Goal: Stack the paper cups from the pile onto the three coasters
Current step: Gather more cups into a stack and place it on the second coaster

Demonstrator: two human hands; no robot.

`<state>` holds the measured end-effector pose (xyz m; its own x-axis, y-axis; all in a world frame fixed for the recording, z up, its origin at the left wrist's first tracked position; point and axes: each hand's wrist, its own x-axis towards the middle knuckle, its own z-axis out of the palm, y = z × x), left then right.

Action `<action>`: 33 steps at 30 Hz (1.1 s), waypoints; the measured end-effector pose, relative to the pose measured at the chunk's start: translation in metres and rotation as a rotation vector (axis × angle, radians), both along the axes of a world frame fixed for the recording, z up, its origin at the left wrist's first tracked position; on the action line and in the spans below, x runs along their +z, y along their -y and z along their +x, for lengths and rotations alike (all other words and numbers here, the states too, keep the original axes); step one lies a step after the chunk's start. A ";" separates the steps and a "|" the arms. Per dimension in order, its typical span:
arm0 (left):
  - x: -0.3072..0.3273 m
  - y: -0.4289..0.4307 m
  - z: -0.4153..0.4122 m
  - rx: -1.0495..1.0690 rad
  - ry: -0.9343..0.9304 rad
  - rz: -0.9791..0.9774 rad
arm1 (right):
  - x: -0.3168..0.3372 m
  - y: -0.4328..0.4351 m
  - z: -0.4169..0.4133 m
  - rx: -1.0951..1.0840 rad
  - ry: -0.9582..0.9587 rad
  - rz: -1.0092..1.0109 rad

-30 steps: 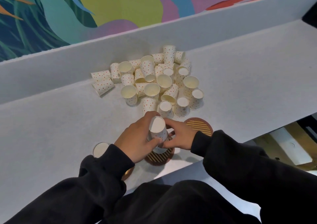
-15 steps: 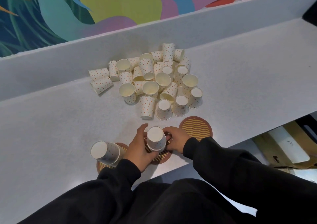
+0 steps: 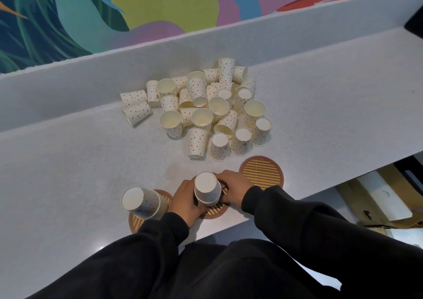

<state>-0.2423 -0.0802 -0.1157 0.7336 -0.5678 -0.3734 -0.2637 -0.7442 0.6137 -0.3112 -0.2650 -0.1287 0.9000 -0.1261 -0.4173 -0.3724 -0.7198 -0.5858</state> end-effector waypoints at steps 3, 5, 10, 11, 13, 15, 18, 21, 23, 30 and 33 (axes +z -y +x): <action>0.001 0.000 0.000 -0.011 0.001 0.008 | 0.000 0.001 0.001 0.002 -0.011 -0.010; 0.002 0.000 0.000 -0.015 0.002 0.017 | -0.001 0.001 0.001 0.000 -0.023 -0.010; 0.009 -0.002 0.001 -0.066 -0.012 0.076 | 0.007 0.003 0.000 -0.005 -0.011 0.003; 0.014 -0.002 0.001 -0.079 -0.008 0.082 | 0.012 0.005 0.000 -0.006 0.001 0.003; 0.031 -0.005 0.000 -0.101 0.011 0.105 | 0.027 0.011 0.001 -0.014 0.034 -0.007; 0.058 -0.009 0.000 -0.137 0.031 0.114 | 0.045 0.017 0.000 -0.042 0.106 -0.004; 0.123 -0.021 0.003 -0.320 0.165 0.075 | 0.073 0.025 0.007 -0.042 0.283 -0.004; 0.201 -0.036 0.021 -0.464 0.260 -0.003 | 0.091 0.034 0.028 0.039 0.402 -0.039; 0.242 -0.042 0.044 -0.491 0.293 -0.054 | 0.102 0.039 0.046 0.112 0.437 -0.083; 0.235 -0.018 0.170 -0.432 0.530 0.015 | 0.126 0.038 0.137 0.197 0.441 -0.277; 0.193 -0.001 0.208 -0.500 0.643 0.142 | 0.120 0.040 0.170 0.189 0.267 -0.390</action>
<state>-0.0343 -0.0791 0.0773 0.5020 -0.8628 -0.0598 -0.8517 -0.5052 0.1394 -0.1416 -0.3048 -0.0082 0.9910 -0.0511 -0.1236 -0.0882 -0.9442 -0.3173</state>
